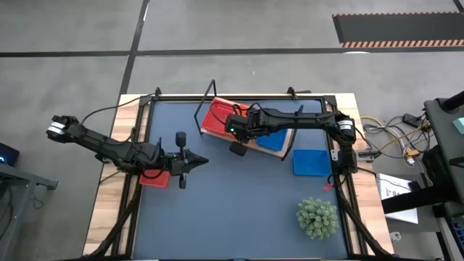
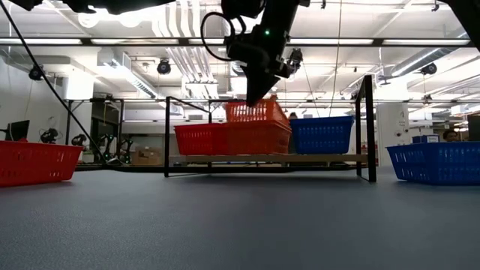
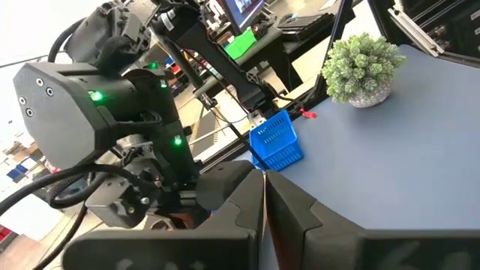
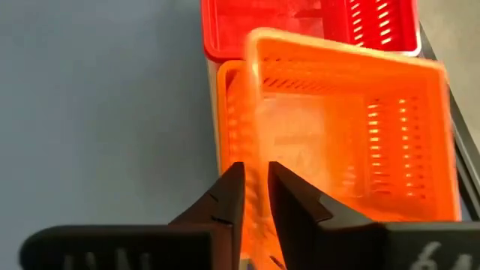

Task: Stack baskets on shelf by color
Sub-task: Stack the orange bin on top of the orange bins on the shelf, then stack the red bin on top of the red bins on the shelf

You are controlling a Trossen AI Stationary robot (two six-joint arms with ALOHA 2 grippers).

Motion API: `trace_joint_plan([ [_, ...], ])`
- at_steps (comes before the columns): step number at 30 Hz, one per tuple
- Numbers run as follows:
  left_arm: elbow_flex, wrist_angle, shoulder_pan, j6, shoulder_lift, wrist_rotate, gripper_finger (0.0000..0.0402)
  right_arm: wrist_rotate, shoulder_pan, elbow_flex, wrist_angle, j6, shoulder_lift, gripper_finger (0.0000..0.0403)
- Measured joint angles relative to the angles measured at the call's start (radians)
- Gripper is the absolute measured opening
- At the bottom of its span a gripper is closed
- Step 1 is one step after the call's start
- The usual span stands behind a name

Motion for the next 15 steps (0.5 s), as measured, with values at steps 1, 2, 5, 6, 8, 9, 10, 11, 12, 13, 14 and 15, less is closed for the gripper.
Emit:
trace_joint_plan([
  [1, 0.0, 0.0, 0.0, 0.0, 0.0, 0.0, 0.0, 0.0, 0.0, 0.0, 0.0, 0.0, 0.0, 0.0056],
  [2, 0.0, 0.0, 0.0, 0.0, 0.0, 0.0, 0.0, 0.0, 0.0, 0.001, -0.004, 0.0, 0.0, 0.0062],
  [5, 0.0, 0.0, 0.0, 0.0, 0.0, 0.0, 0.0, -0.001, 0.0, 0.021, -0.006, -0.002, -0.003, 0.0074],
  [6, 0.0, 0.0, 0.0, 0.0, 0.0, 0.0, 0.0, -0.001, 0.0, 0.032, -0.009, -0.002, -0.005, 0.0076],
  [8, 0.0, 0.0, 0.0, 0.0, 0.0, 0.0, 0.0, 0.0, 0.0, 0.06, -0.014, -0.015, -0.007, 0.0075],
  [9, 0.0, 0.0, 0.0, 0.0, 0.0, 0.0, 0.0, 0.0, 0.0, 0.072, -0.01, -0.026, -0.007, 0.0073],
  [10, 0.0, 0.0, 0.0, 0.0, 0.0, 0.0, 0.0, 0.0, 0.0, 0.08, 0.0, -0.042, -0.007, 0.0069],
  [11, 0.0, 0.0, 0.0, 0.0, 0.0, 0.0, 0.0, 0.0, 0.0, 0.084, 0.02, -0.055, -0.007, 0.0063],
  [12, 0.0, -0.001, 0.0, 0.0, 0.0, 0.0, 0.0, 0.0, 0.0, 0.084, 0.048, -0.073, -0.007, 0.0057],
  [13, 0.0, -0.001, 0.0, 0.0, 0.0, 0.0, 0.0, 0.0, 0.0, 0.084, 0.077, -0.09, -0.007, 0.005],
  [14, 0.0, -0.001, 0.0, 0.0, 0.0, 0.0, 0.0, -0.001, 0.0, 0.084, 0.099, -0.105, -0.007, 0.0042],
  [15, 0.0, -0.002, 0.0, 0.0, 0.0, 0.0, 0.0, -0.002, 0.0, 0.083, 0.115, -0.124, -0.007, 0.0035],
])
